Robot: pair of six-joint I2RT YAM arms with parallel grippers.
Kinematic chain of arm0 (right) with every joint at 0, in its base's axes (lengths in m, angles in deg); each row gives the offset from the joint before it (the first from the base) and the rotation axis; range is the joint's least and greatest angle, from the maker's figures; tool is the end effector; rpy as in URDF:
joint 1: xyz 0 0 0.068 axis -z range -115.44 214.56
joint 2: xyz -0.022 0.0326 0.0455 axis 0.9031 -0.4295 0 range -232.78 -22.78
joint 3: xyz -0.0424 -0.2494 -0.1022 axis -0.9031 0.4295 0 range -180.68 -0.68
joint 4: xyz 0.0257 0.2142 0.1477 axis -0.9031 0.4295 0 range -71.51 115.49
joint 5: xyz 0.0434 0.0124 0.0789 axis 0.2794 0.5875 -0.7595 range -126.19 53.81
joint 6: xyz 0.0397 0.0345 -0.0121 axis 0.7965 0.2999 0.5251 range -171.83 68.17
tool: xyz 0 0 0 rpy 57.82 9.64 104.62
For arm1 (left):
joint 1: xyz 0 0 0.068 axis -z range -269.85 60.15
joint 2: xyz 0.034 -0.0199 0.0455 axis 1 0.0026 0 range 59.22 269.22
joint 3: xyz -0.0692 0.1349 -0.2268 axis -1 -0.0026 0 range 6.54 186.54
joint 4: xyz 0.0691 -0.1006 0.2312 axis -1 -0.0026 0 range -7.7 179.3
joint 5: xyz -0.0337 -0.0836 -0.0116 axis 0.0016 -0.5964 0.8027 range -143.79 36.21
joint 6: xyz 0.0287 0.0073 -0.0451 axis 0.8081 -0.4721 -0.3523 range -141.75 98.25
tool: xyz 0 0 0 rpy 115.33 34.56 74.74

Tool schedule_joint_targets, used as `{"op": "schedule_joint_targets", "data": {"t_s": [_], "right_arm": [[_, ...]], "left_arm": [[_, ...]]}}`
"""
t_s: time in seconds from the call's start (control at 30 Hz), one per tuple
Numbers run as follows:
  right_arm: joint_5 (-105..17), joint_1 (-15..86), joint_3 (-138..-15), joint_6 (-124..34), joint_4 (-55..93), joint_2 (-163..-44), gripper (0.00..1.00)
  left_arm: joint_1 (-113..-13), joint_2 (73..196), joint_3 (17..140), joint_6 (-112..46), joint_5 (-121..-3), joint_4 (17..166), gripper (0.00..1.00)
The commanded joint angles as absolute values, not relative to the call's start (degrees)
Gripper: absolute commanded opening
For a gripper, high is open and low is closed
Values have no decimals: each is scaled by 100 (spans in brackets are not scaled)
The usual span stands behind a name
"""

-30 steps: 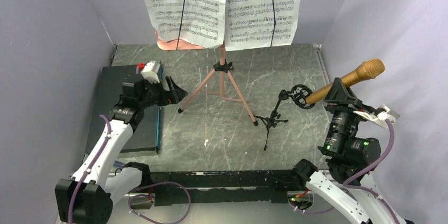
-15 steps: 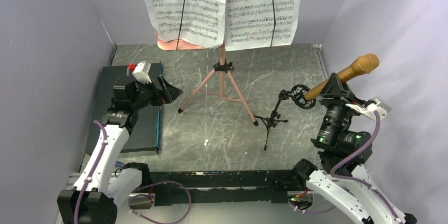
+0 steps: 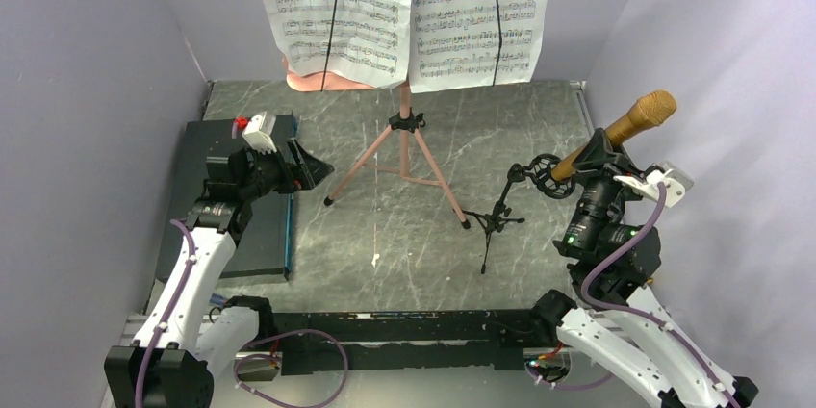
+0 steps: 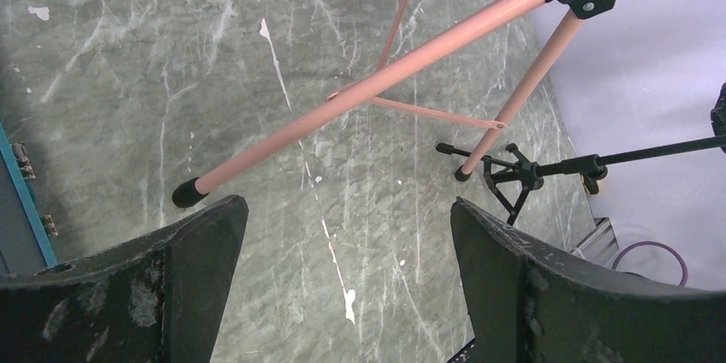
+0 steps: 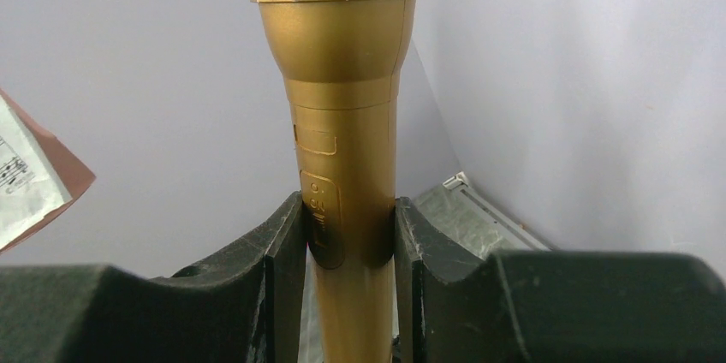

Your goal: Set up the instrument practice props

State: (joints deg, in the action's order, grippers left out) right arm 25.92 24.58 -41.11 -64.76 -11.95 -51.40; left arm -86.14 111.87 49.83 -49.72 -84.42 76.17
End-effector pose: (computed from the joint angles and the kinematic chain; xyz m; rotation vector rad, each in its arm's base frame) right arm 0.0838 0.0292 0.4097 0.5722 1.1125 -0.0424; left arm 0.2063 -0.0316 0.3027 -0.0617 2.0095 -0.8819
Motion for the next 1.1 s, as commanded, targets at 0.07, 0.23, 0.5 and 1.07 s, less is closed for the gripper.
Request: {"op": "schedule_joint_targets", "data": {"t_s": [0.07,0.23,0.5,1.07], "right_arm": [[2696,2641,-4125,-6590,-1577,-5153,0],[2588,2908,-4152,-6247,-1341,-5201,0],[2054,3591,-4325,-5223,-314,-5368,0],[1220,4017,-4411,-3954,877,-5430,0]], "left_arm": [[-8646,11068,4926,-5023,-8648,7885,94],[-8643,11064,4908,-5031,-8710,7927,94],[-8651,11064,4899,-5031,-8740,7927,94],[-8650,11117,4877,-5049,-8763,7972,94]]}}
